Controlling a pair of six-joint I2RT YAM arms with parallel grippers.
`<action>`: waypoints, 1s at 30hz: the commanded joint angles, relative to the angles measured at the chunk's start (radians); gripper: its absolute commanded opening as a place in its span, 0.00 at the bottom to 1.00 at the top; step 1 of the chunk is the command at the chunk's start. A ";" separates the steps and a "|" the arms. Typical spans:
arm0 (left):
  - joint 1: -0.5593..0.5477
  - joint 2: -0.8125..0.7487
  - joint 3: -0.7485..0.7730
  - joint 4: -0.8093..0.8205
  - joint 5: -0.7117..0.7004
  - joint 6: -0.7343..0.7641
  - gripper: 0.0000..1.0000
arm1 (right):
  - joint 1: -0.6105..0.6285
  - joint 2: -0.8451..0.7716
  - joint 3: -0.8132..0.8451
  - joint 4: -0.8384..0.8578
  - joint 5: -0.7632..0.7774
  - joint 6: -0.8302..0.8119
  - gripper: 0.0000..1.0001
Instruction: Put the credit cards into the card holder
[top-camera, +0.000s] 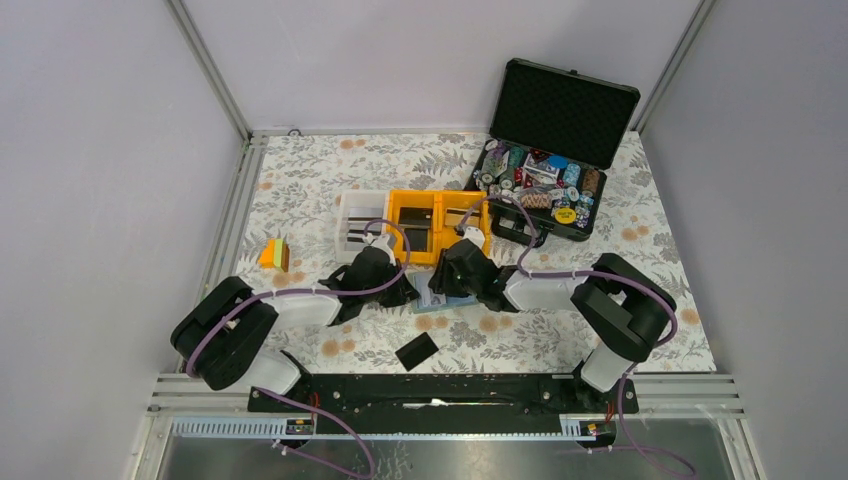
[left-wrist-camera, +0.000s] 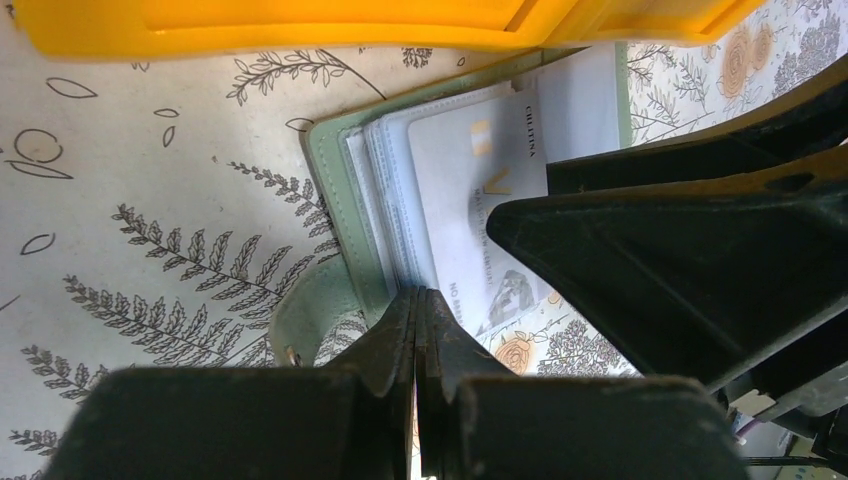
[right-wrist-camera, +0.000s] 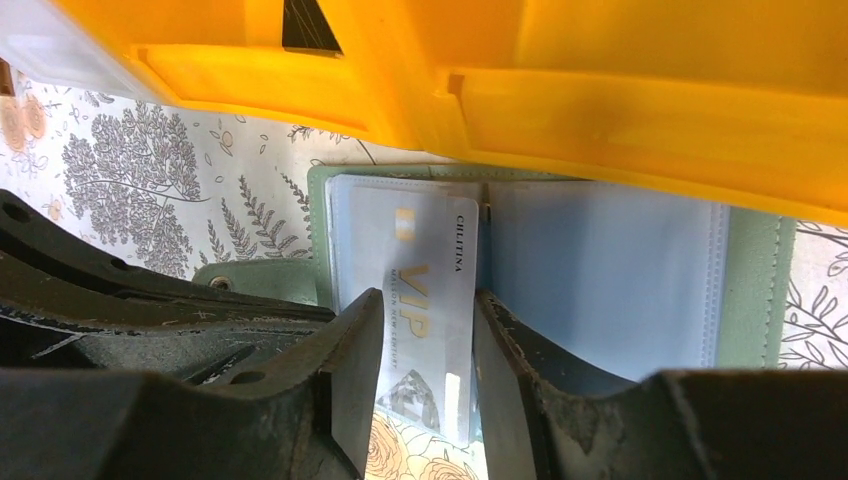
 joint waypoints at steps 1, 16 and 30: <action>-0.004 -0.004 0.015 0.060 0.018 0.019 0.00 | 0.040 0.022 0.058 -0.060 0.016 -0.047 0.46; 0.058 -0.301 -0.025 -0.204 -0.102 0.111 0.41 | 0.040 -0.012 0.125 -0.180 0.052 -0.147 0.62; 0.086 -0.133 -0.013 -0.082 -0.056 0.074 0.29 | 0.046 0.060 0.173 -0.225 0.003 -0.157 0.62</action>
